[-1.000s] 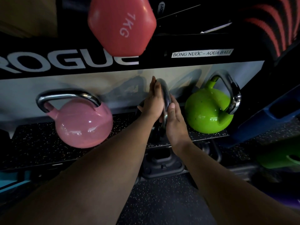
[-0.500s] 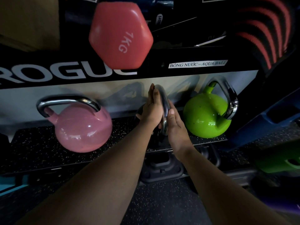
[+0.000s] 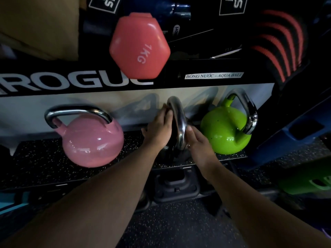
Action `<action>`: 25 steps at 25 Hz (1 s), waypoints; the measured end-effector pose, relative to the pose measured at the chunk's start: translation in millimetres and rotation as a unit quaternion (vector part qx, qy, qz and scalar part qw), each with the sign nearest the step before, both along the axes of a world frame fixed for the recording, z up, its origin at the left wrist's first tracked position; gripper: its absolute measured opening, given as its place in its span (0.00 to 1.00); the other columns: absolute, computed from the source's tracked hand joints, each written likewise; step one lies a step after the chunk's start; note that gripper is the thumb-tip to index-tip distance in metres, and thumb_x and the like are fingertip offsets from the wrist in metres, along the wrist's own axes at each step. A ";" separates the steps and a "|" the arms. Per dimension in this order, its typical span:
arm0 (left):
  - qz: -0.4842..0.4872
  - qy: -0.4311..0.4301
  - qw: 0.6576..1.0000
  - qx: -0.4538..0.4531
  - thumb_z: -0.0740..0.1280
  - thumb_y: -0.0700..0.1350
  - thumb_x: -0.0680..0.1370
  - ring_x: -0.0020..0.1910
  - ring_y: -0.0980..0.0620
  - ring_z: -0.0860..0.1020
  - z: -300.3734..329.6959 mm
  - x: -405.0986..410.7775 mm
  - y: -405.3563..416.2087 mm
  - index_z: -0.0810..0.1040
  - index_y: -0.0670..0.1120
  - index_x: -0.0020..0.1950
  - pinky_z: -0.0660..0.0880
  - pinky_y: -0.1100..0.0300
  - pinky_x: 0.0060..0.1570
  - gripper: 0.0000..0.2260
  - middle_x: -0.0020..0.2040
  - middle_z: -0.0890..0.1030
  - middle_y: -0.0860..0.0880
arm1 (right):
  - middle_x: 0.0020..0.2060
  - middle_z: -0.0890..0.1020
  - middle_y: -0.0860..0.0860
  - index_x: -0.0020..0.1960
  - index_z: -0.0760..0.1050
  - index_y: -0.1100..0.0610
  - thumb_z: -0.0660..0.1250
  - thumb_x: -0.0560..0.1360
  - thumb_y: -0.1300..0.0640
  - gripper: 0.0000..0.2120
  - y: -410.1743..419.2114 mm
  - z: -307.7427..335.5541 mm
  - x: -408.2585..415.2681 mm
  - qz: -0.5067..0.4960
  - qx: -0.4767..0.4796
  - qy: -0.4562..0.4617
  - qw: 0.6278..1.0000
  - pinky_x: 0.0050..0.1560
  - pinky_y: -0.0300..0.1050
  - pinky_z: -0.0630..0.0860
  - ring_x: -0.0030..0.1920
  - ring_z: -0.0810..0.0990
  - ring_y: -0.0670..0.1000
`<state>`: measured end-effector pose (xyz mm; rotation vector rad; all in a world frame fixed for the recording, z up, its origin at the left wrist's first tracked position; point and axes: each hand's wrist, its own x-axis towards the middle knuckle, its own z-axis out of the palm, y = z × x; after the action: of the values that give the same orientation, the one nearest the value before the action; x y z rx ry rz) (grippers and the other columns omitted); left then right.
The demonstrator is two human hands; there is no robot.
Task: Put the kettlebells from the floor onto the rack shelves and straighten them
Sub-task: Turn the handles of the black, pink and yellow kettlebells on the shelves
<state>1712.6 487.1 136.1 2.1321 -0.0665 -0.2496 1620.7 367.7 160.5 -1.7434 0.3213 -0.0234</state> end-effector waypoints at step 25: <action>0.272 0.044 0.958 -0.079 0.64 0.69 0.73 0.63 0.37 0.75 38.0 -12.4 282.7 0.56 0.48 0.76 0.75 0.51 0.47 0.40 0.72 0.67 0.41 | 0.64 0.69 0.62 0.70 0.62 0.54 0.59 0.77 0.37 0.29 265.1 27.9 97.5 0.122 -0.350 -0.023 0.928 0.60 0.59 0.69 0.64 0.68 0.65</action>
<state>1700.2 769.8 174.1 1.8936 0.5300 -0.0094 1718.2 632.8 188.4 -2.4799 0.0506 0.0009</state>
